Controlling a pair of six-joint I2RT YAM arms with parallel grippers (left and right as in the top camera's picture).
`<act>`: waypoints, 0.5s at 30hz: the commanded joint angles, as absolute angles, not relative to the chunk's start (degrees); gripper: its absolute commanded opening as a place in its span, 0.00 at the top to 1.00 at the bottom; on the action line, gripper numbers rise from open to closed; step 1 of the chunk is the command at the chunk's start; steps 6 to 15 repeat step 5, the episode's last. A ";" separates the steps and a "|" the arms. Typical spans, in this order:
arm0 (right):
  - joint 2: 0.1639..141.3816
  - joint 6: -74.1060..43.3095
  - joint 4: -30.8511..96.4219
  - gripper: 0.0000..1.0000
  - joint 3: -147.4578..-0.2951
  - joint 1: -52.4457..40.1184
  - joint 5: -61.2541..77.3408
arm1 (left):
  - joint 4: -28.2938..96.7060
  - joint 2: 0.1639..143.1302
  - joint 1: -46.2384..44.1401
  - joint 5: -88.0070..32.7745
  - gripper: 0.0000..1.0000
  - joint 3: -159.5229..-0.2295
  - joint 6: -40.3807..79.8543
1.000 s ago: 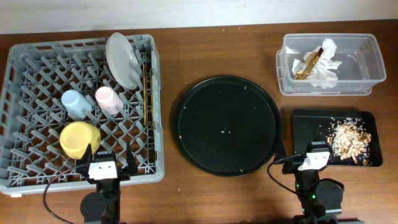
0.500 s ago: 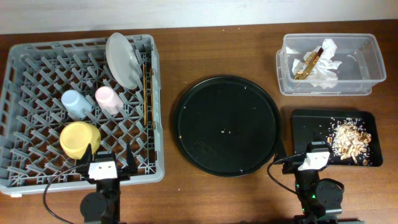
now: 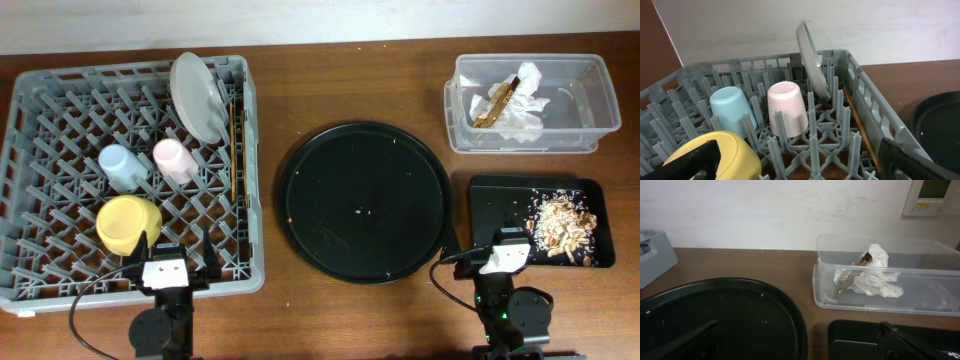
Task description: Sort waste into correct bins and load items into the dishwasher rack
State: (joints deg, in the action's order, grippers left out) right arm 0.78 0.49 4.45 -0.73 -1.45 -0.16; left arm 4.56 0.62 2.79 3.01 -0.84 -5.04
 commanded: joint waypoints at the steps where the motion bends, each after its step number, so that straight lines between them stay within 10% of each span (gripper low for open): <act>1: 0.19 0.84 4.71 0.01 -0.32 -1.10 -0.51 | 4.58 0.30 3.11 2.35 0.00 -0.51 -4.75; 15: 0.19 0.84 4.71 0.01 -0.32 -1.10 -0.51 | 4.58 0.30 3.11 2.35 0.01 -0.51 -4.75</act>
